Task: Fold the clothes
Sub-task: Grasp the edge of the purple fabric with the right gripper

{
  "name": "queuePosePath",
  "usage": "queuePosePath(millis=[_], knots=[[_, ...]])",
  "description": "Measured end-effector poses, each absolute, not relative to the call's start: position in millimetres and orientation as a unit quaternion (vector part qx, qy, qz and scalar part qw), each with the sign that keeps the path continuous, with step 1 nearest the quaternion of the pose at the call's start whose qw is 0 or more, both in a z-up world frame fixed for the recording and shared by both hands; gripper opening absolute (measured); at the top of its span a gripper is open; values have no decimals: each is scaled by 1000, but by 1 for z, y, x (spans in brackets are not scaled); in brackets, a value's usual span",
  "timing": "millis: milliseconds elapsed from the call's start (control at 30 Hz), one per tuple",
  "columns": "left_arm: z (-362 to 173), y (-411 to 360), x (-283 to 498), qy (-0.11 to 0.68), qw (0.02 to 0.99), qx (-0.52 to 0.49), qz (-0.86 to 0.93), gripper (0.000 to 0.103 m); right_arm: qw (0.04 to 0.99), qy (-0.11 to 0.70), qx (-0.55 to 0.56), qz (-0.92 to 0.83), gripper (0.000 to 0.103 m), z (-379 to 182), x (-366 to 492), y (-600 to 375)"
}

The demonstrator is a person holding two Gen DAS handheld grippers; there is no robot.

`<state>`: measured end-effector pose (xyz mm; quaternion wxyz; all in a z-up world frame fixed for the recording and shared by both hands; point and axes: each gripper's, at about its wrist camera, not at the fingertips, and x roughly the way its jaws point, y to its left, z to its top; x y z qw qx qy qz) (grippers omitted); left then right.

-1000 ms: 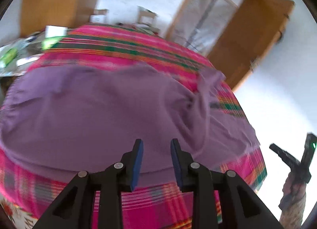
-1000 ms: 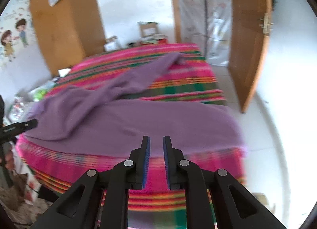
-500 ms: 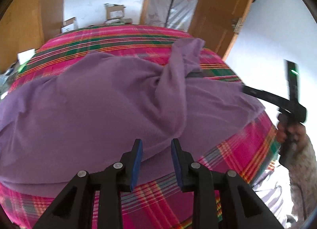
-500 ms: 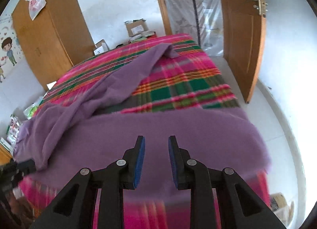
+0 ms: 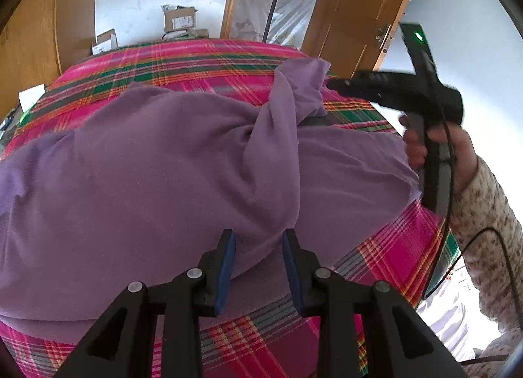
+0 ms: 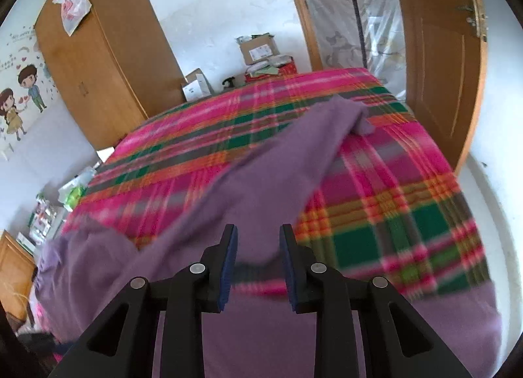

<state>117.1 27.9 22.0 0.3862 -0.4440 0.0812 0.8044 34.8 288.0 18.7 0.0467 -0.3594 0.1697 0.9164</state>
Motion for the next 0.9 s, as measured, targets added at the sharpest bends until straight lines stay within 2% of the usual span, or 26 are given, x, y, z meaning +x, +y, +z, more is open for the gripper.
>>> queuePosePath(millis=[233,600,900], knots=[[16,35,113,89,393,-449,798,30,46,192,-358,913,28,20,-9,287],[11,38,107,80,405,-452,791,31,41,163,-393,904,28,11,-68,275],[9,38,108,83,409,-449,790,34,76,143,-422,892,30,-1,-93,275]])
